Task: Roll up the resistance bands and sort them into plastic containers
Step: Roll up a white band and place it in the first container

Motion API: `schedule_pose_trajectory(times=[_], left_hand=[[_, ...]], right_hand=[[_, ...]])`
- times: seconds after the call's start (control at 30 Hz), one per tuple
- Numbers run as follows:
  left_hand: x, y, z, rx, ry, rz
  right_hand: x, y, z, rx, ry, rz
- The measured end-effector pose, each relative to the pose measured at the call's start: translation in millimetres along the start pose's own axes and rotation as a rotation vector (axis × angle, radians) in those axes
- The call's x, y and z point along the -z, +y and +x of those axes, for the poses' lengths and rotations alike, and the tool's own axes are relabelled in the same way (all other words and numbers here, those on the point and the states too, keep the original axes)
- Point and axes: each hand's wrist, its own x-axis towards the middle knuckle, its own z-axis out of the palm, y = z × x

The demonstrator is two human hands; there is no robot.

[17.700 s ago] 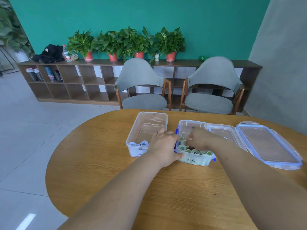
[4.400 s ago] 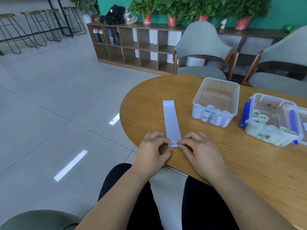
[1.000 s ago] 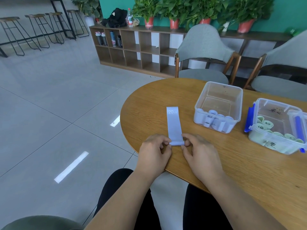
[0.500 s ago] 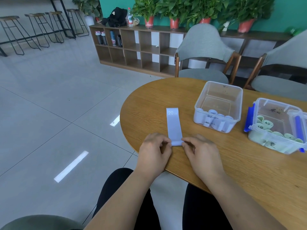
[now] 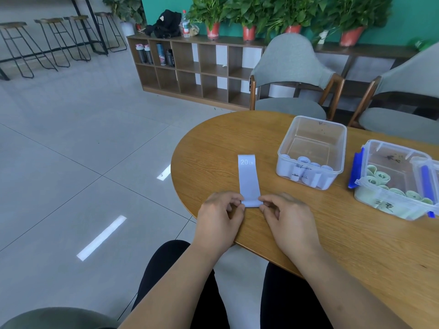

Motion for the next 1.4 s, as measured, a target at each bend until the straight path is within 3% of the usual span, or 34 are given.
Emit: schedule_pose_trajectory(times=[1.17,1.4], left_hand=[[-3.1,-2.1,0.3,-0.055,0.0,0.054],[-1.9,-0.3,1.1,0.004,-0.007,0.016]], right_hand=[[-1.3,-0.5,-0.9,-0.025,0.004,-0.014],[0.5,-2.1,0.5,-0.036,0.01,0.017]])
